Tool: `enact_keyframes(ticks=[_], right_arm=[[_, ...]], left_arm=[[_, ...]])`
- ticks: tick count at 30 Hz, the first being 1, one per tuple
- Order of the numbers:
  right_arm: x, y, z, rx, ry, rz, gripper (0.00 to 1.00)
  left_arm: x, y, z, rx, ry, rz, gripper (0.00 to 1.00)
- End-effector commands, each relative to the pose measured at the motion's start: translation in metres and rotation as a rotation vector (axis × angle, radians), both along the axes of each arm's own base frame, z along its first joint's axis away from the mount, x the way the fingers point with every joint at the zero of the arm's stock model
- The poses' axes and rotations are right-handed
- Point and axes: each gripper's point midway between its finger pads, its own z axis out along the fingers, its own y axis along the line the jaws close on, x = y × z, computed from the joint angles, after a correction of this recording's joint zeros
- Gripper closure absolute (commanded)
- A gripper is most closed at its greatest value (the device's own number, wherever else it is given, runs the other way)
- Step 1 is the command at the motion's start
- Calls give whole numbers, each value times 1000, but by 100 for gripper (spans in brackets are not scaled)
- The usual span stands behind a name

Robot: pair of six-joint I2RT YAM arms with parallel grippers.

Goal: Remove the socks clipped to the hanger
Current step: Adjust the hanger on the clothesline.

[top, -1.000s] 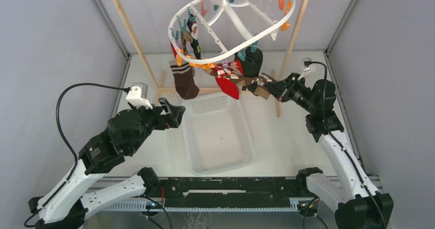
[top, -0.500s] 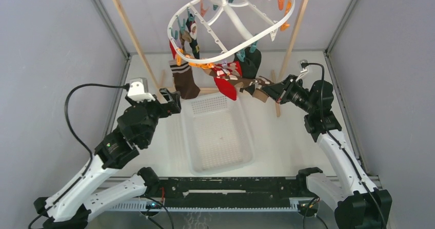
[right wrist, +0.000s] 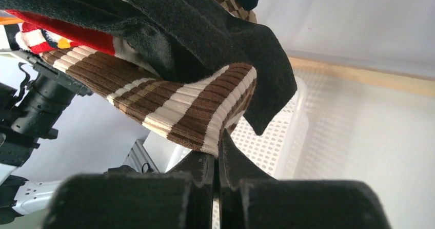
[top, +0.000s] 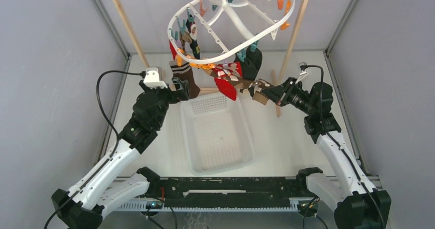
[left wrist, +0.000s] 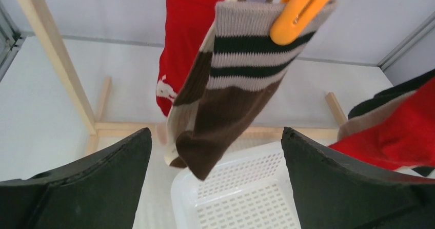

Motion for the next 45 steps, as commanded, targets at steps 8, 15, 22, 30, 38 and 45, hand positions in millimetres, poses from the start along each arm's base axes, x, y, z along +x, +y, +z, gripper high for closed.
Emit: enact_keyframes(ticks=[8,15,22,30,38,45], right_arm=[[-3,-9,11,7,-60,-9,100],[-4,-9,13,17,-61,-3,100],[-5,-8,13,22,-58,6,100],[-9,-6,12,36,-55,19,100],[-10,-7,11,32,-58,15,100],[-7,-9,11,37,-59,2,100]], left_arm=[[30,-13,-8,-10,-60,-73,0],[31,-17,-32,-20,-45,-87,8],[34,-18,-30,-5,-39,-90,49],[27,-21,-19,9,-35,-127,87],[7,-20,-3,-7,-58,-173,100],[-11,-28,12,-13,-56,-238,100]])
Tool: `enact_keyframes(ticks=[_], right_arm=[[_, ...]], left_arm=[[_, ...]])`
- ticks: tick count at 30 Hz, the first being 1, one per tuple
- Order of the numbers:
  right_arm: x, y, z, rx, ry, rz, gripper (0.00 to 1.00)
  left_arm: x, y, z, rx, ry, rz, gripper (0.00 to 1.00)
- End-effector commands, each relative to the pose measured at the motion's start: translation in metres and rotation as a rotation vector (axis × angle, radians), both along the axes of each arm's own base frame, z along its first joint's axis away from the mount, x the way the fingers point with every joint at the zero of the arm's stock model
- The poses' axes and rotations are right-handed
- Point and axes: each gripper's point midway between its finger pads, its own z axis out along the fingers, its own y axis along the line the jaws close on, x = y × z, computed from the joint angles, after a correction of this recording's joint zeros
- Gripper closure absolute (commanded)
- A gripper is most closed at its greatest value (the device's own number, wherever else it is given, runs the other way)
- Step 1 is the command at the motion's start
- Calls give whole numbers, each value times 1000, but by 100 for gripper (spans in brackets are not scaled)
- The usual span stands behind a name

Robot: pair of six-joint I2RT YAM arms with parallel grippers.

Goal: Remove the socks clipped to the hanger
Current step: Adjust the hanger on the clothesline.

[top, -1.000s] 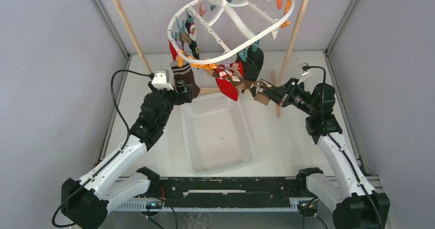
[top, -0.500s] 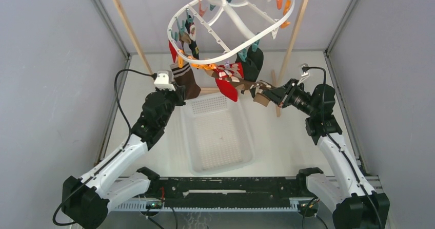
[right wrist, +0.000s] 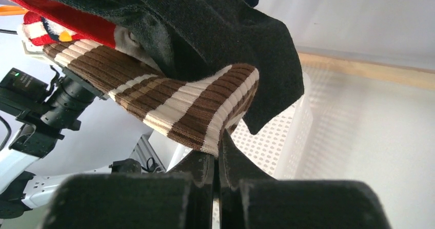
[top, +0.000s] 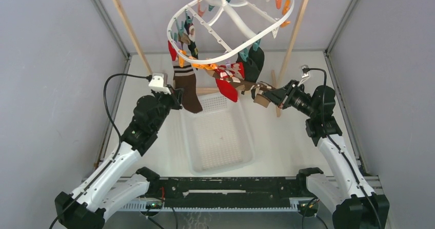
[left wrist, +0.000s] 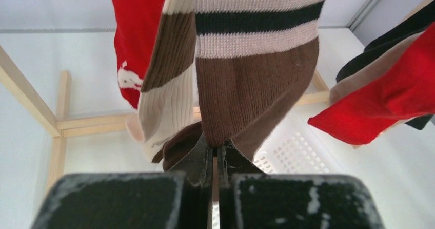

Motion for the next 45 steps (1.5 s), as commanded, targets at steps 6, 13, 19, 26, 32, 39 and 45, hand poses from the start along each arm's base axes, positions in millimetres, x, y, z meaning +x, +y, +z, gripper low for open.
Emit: enact_keyframes(ticks=[6,13,19,26,32,39,45], right_arm=[[8,-7,13,19,-51,-27,100],[13,-13,15,29,-52,-38,100],[23,-24,16,46,-39,-57,100],[42,-27,22,49,-28,-63,100],[56,-28,25,51,-19,-67,100],[62,-28,23,48,-6,-66,100],[61,-28,21,43,0,-65,100]], left_arm=[[-32,-9,63,-12,-80,-63,100],[-52,-15,87,-24,-110,-97,100],[-65,-27,101,-22,-121,-138,100],[-75,-46,117,0,-127,-173,100],[-82,-64,132,16,-136,-208,100],[-88,-90,144,43,-144,-245,100],[-89,-117,151,69,-144,-273,100]])
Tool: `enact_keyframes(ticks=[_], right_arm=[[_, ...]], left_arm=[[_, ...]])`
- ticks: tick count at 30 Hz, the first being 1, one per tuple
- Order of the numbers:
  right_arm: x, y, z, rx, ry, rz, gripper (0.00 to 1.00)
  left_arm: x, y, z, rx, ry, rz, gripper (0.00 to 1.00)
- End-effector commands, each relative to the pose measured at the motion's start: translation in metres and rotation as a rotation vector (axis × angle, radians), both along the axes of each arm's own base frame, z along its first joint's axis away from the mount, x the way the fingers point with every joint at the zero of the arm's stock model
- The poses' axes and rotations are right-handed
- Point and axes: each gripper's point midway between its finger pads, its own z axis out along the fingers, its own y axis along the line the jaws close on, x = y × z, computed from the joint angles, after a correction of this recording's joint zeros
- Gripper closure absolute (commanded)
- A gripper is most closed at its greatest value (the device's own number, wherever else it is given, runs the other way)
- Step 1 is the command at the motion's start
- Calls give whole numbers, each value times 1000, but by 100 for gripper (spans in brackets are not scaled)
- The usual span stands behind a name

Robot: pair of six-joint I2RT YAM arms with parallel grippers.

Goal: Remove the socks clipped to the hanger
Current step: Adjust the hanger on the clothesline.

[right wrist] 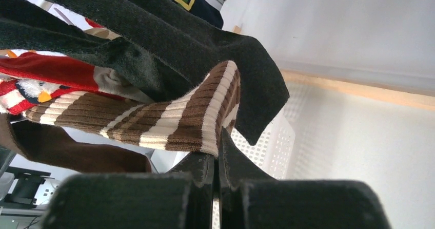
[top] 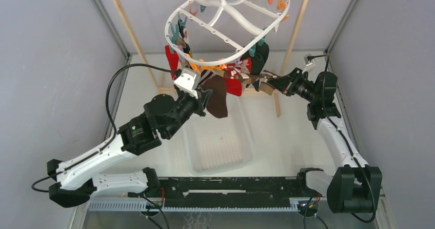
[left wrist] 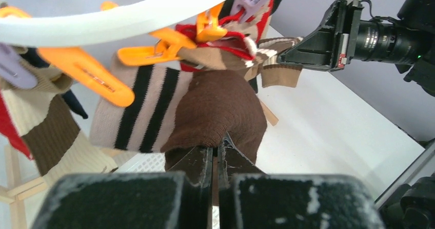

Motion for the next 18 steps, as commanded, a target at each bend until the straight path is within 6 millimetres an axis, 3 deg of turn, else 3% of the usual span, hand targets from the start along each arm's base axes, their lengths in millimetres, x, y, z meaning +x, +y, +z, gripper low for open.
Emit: enact_keyframes(ticks=[1,18], right_arm=[[6,-4,24,-2,-75,-15,100],[15,-4,29,8,-75,-11,100]], left_arm=[[0,-11,36,-33,-53,3,100],[26,-95,48,39,-48,-76,100]])
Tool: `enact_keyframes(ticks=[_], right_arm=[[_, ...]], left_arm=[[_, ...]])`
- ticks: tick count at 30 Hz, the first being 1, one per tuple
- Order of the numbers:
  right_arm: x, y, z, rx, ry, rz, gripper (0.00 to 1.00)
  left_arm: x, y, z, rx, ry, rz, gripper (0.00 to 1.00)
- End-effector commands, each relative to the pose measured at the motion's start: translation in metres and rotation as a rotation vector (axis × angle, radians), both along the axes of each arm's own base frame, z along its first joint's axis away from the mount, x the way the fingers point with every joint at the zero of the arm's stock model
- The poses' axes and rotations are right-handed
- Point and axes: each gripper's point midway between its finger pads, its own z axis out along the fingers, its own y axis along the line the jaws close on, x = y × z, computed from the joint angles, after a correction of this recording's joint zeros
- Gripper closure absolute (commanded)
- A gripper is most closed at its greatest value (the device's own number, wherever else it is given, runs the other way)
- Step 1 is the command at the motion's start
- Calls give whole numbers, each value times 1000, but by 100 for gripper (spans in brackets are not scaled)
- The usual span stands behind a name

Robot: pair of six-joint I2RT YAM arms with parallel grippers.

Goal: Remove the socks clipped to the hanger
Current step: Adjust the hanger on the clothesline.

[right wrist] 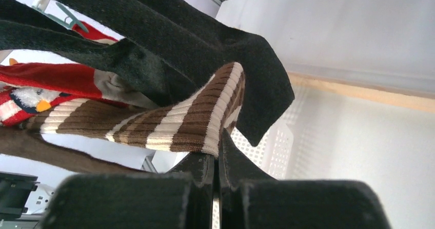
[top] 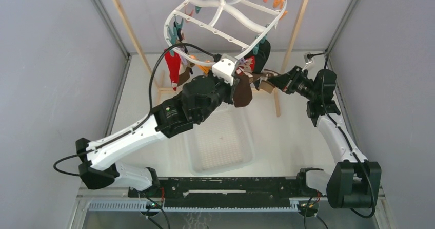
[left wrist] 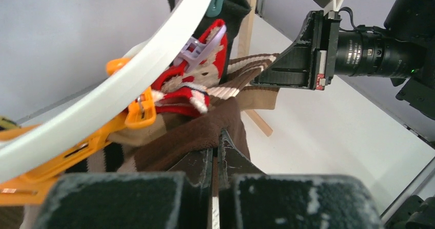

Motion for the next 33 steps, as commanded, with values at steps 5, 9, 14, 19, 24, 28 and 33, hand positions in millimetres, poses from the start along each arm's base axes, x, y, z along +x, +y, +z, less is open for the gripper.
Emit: enact_keyframes(ticks=[5,9,14,19,24,28,33], right_arm=[[15,-4,35,-2,-93,-11,100],[24,-5,39,-13,-92,-14,100],[37,-9,46,-18,-86,-22,100],[52,-17,47,-3,-69,-41,100],[60,-23,45,18,-55,-58,100],[63,-27,42,20,-44,-68,100],[64,-31,39,14,-34,-80,100]], left_arm=[[9,-35,33,-40,-29,-68,100],[19,-47,30,-34,-11,-79,100],[32,-59,23,-17,11,-85,100],[40,-70,22,-20,26,-92,100],[45,-79,27,-27,28,-102,100],[49,-88,31,-25,28,-109,100],[52,-95,30,-9,33,-113,100]])
